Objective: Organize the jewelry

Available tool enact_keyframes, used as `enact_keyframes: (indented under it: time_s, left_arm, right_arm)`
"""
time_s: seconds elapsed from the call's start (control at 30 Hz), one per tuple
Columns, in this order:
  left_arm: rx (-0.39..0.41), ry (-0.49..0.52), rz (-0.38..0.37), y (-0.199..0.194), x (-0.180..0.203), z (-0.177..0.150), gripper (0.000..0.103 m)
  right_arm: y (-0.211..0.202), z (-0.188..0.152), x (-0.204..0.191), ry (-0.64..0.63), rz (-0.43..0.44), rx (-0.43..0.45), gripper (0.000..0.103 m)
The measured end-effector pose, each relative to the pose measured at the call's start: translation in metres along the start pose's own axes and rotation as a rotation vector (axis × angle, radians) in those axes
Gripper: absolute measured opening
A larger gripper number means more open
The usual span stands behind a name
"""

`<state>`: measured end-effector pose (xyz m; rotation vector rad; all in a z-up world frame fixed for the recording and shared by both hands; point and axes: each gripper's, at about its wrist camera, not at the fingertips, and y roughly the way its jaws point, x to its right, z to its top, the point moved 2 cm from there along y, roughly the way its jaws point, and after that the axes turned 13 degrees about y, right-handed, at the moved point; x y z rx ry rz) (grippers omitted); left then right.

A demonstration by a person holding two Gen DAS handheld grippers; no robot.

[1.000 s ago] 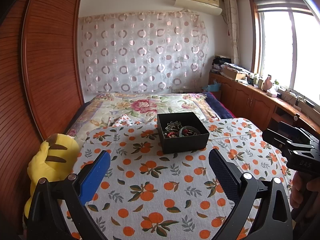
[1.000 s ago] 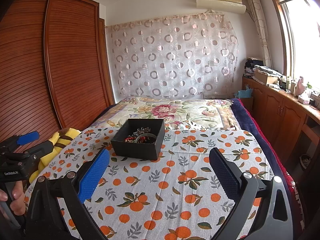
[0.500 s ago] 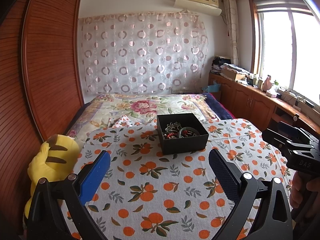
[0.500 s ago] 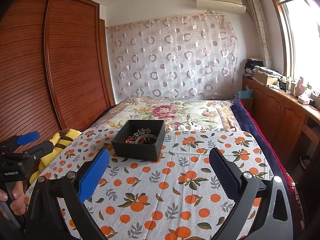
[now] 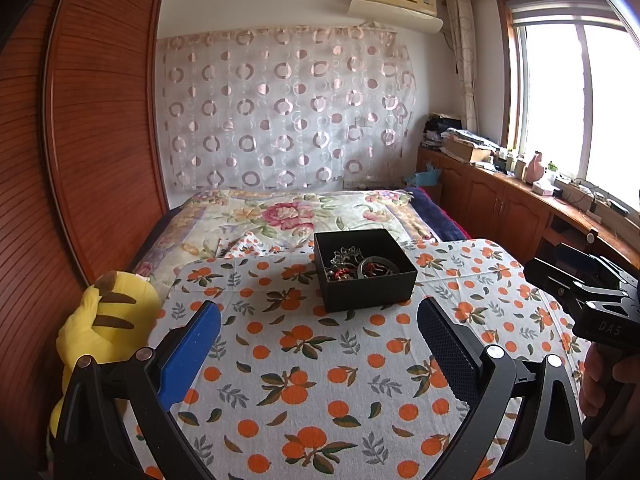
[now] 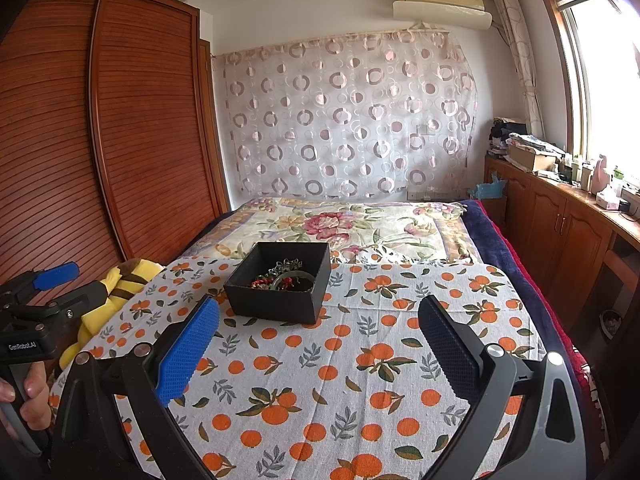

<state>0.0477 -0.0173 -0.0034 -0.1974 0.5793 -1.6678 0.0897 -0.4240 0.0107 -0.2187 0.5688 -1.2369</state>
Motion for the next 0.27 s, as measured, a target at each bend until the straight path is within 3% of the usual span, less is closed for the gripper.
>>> enact_keyframes:
  time_s: [0.27]
  left_arm:
    - [-0.001, 0.000, -0.001, 0.0002, 0.0000, -0.0006, 0.095]
  right_arm:
    - [-0.0001, -0.0007, 0.0005, 0.000, 0.000, 0.001, 0.100]
